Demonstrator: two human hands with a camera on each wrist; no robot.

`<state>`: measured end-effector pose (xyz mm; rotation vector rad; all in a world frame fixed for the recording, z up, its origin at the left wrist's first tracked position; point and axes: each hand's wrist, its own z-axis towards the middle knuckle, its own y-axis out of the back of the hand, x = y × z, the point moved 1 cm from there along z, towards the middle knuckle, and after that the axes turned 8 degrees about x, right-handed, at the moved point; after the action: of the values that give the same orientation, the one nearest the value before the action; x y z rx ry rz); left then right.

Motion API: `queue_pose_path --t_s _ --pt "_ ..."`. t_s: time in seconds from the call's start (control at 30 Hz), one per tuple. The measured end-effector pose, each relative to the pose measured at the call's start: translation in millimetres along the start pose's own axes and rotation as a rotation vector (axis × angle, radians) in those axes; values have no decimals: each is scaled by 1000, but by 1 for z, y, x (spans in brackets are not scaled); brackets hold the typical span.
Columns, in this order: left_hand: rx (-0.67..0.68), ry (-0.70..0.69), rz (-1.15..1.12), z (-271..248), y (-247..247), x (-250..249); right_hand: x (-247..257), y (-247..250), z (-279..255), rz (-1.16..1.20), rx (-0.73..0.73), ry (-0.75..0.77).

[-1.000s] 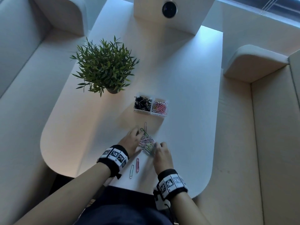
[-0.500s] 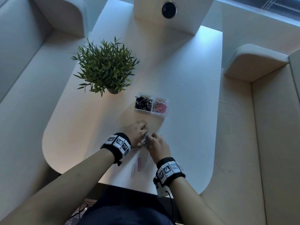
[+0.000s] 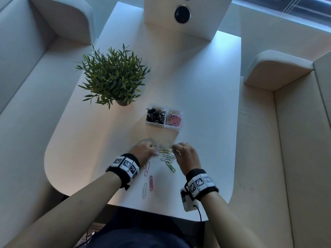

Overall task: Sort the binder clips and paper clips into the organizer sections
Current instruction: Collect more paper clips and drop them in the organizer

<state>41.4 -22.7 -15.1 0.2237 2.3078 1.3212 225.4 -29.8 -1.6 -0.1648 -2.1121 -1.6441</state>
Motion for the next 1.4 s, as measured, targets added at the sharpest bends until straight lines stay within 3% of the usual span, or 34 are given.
queue_pose_path --t_s 0.17,0.3,0.47,0.6,0.77,0.9,1.0,1.1,1.27,1.4 --pt "62 -60 166 -6 6 -4 -2 48 42 109 -129 -94" --pt "-47 -116 213 -12 14 -6 5 61 87 26 -27 -228" --pt "22 46 -84 -10 13 -7 19 57 108 -47 79 -211" --pt "-74 72 -238 -9 24 -9 10 56 111 75 46 -215" --pt "-255 74 -503 7 70 -22 -14 63 79 300 -176 -265" --pt "-298 111 -525 46 110 -28 -31 49 29 449 -303 -400" --pt "-269 163 -469 84 125 -31 -37 27 -4 510 -290 -483" --pt "-158 220 -398 114 121 -29 -40 10 -27 533 -245 -521" --pt "-44 221 -262 132 106 -28 -44 0 -40 546 -241 -499" --pt "-72 202 -295 127 106 -30 -42 1 -36 486 -171 -435"
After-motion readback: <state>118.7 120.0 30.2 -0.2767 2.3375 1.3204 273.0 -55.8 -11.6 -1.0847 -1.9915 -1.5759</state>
